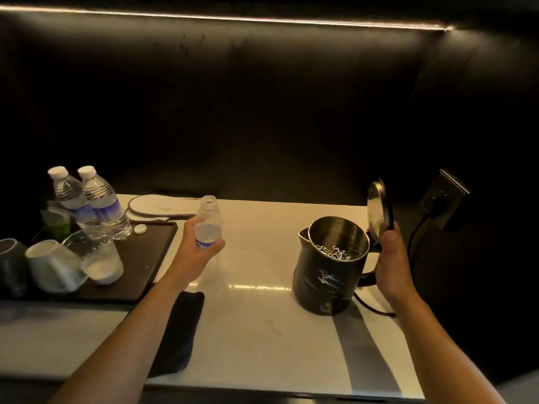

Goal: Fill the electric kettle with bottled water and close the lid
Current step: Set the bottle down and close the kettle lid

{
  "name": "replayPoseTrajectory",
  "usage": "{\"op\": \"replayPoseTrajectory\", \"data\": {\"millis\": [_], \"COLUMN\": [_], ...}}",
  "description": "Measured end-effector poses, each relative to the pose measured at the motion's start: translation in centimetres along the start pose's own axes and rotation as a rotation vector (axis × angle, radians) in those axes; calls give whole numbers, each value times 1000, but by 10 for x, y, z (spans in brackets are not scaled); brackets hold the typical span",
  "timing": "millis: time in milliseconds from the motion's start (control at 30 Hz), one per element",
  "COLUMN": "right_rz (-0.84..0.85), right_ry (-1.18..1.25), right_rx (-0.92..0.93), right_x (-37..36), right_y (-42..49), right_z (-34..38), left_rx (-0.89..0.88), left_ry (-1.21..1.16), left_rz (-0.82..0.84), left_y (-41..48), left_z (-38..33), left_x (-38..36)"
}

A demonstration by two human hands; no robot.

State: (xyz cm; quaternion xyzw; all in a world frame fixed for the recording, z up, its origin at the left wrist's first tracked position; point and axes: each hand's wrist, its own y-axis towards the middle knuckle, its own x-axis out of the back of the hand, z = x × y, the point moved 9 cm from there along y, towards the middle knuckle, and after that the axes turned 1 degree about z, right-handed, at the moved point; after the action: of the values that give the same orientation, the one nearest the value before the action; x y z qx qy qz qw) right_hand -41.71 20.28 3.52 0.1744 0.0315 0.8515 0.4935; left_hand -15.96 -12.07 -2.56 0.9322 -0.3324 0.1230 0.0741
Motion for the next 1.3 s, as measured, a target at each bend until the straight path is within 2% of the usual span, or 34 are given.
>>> {"op": "replayPoseTrajectory", "data": {"millis": [567,633,667,733,767,800,867,967,1033,1133,1233,1300], "right_rz": [-28,-16,-6,22,34,46,71,102,132,219,270,270], "right_ry": [-3,8,22,52,61,74,94,84,30,-120,-411,-502], "right_rx": [-23,-31,-28,-32,-40,-43,-59,-75,-68,12,129,134], "right_x": [3,3,3,4,4,5,7,8,7,-1,-11,-11], "right_y": [-5,-6,-7,-7,-7,-7,-5,1,3,4,4,6], "right_z": [-2,-4,-3,-2,-3,-3,-7,-5,2,17,25,24], "left_rx": [42,28,-37,-322,-458,-558,-586,-336,-230,-209,-220,-211], "left_ry": [-35,70,160,305,303,259,151,63,6,-114,-172,-188], "left_rz": [-100,-187,-284,-528,-611,-610,-410,-35,113,233,224,205], "left_y": [-2,-13,-22,-53,-71,-84,-88,-68,-56,-53,-56,-55], "left_z": [22,18,9,-24,-38,-50,-63,-65,-63,-61,-57,-56], "left_x": [6,15,22,26,20,6,-38,-111,-147,-181,-189,-190]}}
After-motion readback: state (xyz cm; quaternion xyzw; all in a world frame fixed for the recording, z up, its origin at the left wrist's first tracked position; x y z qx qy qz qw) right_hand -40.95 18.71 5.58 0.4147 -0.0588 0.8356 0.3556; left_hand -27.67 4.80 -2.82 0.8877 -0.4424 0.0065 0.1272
